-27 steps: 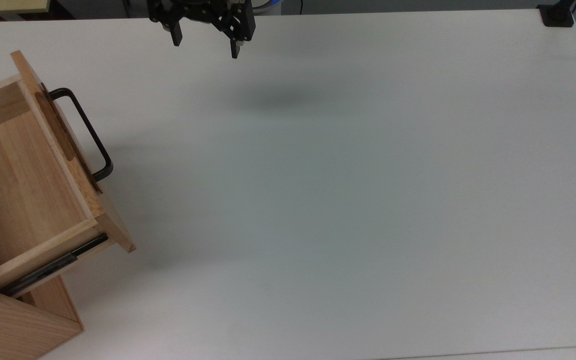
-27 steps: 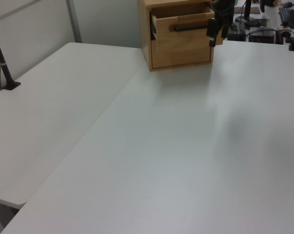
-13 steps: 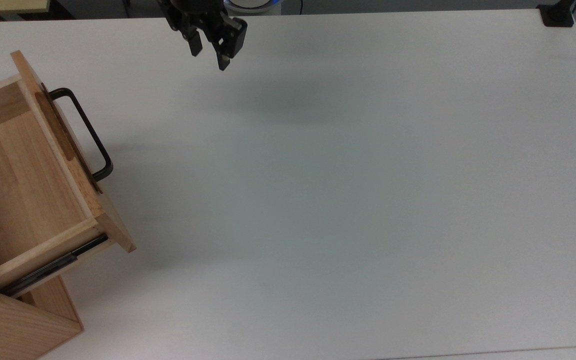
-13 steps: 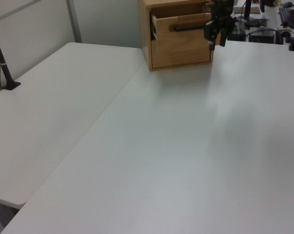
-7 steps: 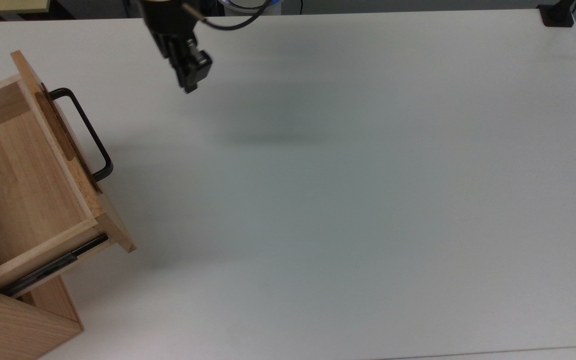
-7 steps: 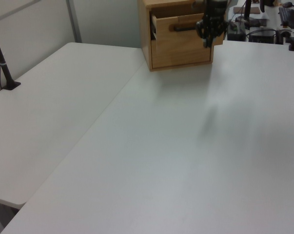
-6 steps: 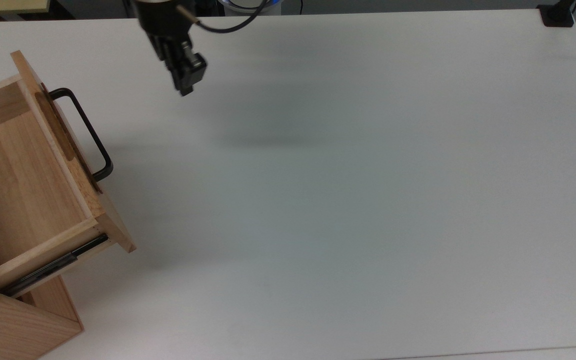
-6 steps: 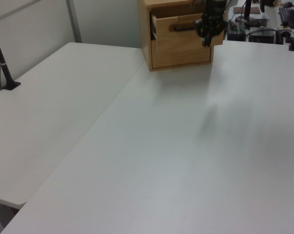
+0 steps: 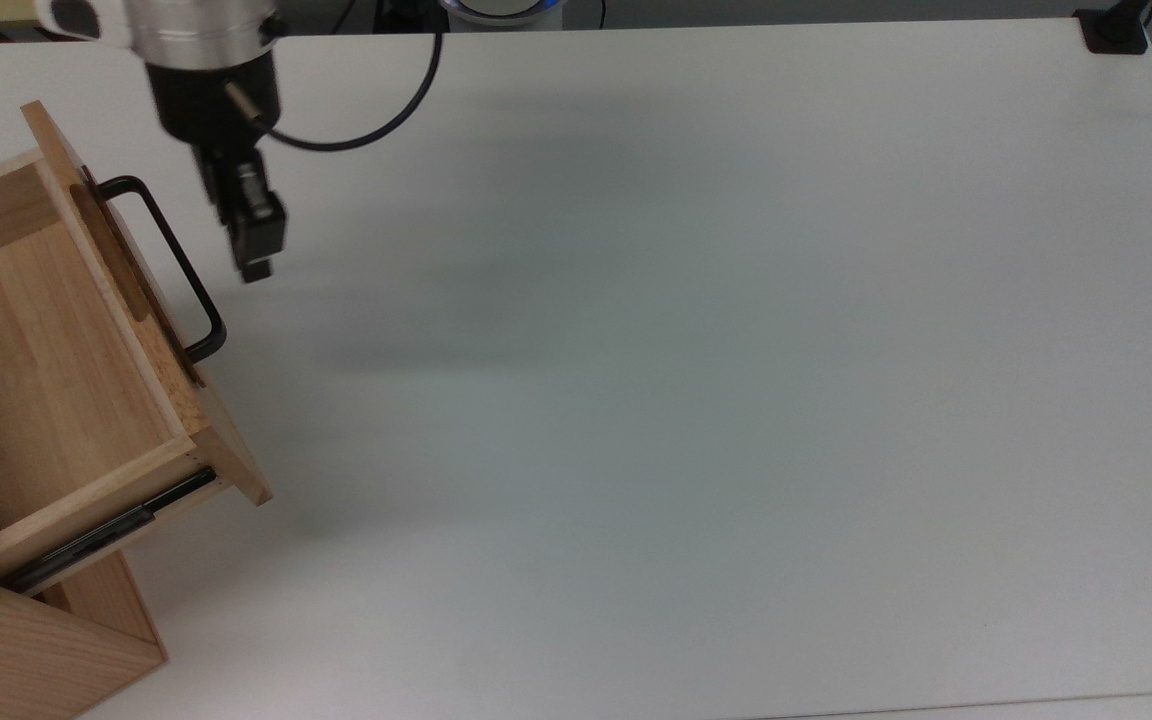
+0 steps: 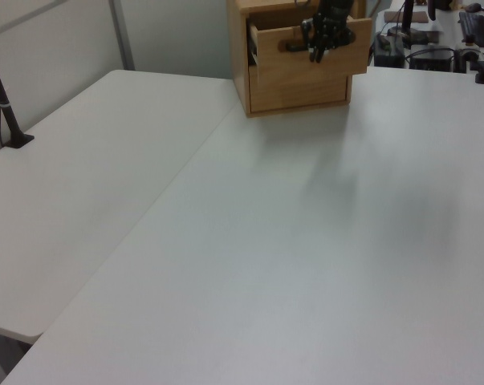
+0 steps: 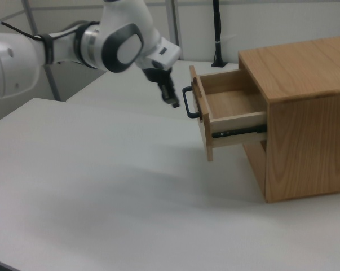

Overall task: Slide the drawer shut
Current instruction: 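Move the gripper toward the open drawer's front face beside the handle, then push the drawer front with the gripper into the wooden cabinet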

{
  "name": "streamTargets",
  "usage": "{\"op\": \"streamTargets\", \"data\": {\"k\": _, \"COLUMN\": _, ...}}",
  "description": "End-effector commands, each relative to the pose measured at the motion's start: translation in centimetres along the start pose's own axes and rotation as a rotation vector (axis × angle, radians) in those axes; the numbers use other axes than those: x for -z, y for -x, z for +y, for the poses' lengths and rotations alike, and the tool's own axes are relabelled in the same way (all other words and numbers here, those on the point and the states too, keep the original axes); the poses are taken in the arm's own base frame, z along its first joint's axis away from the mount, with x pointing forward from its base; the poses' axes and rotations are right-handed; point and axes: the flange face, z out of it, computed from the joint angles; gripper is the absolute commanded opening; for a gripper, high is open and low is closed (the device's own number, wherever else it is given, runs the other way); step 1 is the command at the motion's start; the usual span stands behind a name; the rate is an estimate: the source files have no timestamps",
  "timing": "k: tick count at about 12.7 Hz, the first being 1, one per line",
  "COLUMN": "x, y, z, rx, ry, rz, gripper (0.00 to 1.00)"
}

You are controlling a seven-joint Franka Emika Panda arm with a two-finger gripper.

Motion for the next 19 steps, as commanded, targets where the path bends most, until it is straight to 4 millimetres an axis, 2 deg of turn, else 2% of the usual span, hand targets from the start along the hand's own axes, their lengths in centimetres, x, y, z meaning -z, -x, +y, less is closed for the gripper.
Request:
{"op": "streamTargets", "data": {"k": 1, "x": -1.7, "y": -3.6, "z": -0.4, "rx": -0.029, "ry": -0.028, "rz": 0.106, "gripper": 0.16}}
{"op": "streamTargets", "data": {"k": 2, "x": -2.1, "y": -4.6, "z": 0.1, "rx": -0.037, "ry": -0.033, "rz": 0.132, "gripper": 0.16}}
{"op": "streamTargets", "data": {"k": 6, "x": -2.0, "y": -7.7, "z": 1.9, "rx": -0.046, "ry": -0.079, "rz": 0.237, "gripper": 0.17}}
{"op": "streamTargets", "data": {"k": 10, "x": -2.6, "y": -11.3, "z": 4.6, "rx": -0.026, "ry": -0.115, "rz": 0.355, "gripper": 0.18}}
{"op": "streamTargets", "data": {"k": 13, "x": -3.1, "y": -12.8, "z": 4.7, "rx": -0.023, "ry": -0.139, "rz": 0.414, "gripper": 0.19}}
{"op": "streamTargets", "data": {"k": 15, "x": -3.6, "y": -13.0, "z": 5.0, "rx": 0.010, "ry": -0.123, "rz": 0.414, "gripper": 0.29}}
{"op": "streamTargets", "data": {"k": 17, "x": -3.2, "y": -12.5, "z": 4.6, "rx": 0.068, "ry": -0.119, "rz": 0.412, "gripper": 0.39}}
{"op": "streamTargets", "data": {"k": 18, "x": -2.1, "y": -12.3, "z": 4.3, "rx": 0.077, "ry": -0.129, "rz": 0.416, "gripper": 0.52}}
{"op": "streamTargets", "data": {"k": 19, "x": -1.5, "y": -11.8, "z": 4.4, "rx": 0.077, "ry": -0.131, "rz": 0.404, "gripper": 0.61}}
